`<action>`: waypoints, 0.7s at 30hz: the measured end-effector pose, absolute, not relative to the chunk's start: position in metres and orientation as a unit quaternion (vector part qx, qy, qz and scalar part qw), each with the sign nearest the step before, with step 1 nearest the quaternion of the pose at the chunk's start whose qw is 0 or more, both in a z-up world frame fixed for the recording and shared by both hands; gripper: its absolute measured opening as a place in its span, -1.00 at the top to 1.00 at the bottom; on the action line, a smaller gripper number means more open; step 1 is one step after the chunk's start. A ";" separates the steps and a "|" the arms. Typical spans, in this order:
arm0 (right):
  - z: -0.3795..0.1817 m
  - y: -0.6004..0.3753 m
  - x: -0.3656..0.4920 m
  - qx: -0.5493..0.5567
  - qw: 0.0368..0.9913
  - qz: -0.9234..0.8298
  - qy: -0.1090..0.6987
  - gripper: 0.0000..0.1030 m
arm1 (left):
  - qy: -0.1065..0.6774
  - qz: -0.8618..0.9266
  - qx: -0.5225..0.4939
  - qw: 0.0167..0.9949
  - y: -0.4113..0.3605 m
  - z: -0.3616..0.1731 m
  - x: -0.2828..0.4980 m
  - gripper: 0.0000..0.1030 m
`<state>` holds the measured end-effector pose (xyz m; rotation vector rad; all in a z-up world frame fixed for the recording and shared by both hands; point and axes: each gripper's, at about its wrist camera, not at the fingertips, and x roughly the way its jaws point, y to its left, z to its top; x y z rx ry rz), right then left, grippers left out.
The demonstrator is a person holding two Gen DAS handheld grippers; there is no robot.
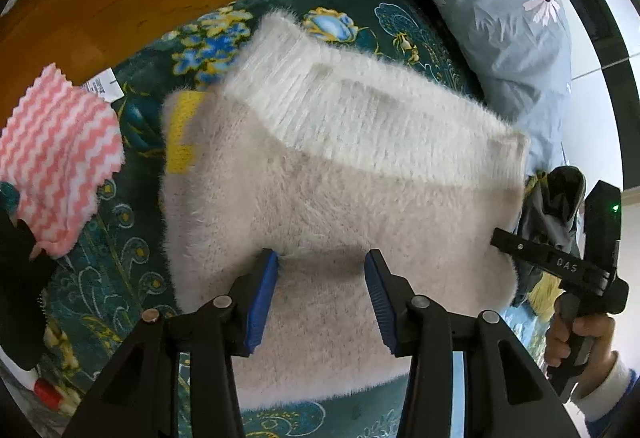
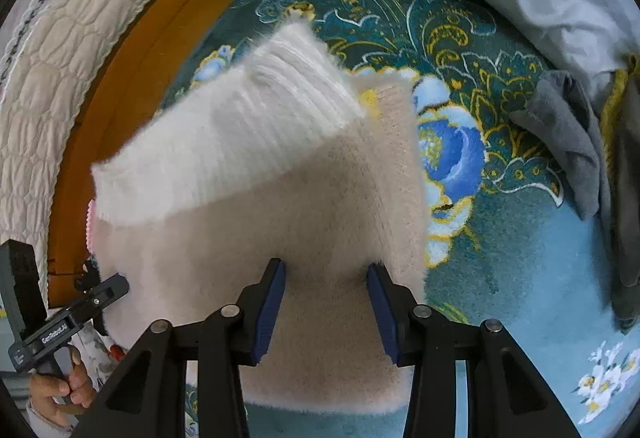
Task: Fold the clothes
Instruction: 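Lower the folded sweater onto the folded pink garment with both grippers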
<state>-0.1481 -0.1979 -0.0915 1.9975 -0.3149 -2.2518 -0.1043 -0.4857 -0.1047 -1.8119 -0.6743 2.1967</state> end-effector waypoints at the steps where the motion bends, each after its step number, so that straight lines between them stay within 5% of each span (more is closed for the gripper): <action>1: -0.094 -0.197 -0.149 0.661 0.056 -0.741 -0.107 0.11 | -0.230 0.746 -0.616 0.106 -0.485 -0.106 -0.105 0.08; 10: -0.098 -0.205 -0.157 0.677 0.049 -0.730 -0.081 0.08 | -0.176 0.751 -0.627 0.112 -0.457 -0.104 -0.110 -0.50; 21: -0.049 -0.206 -0.127 0.667 0.061 -0.739 -0.067 0.07 | -0.193 0.756 -0.619 0.089 -0.445 -0.077 -0.086 -0.51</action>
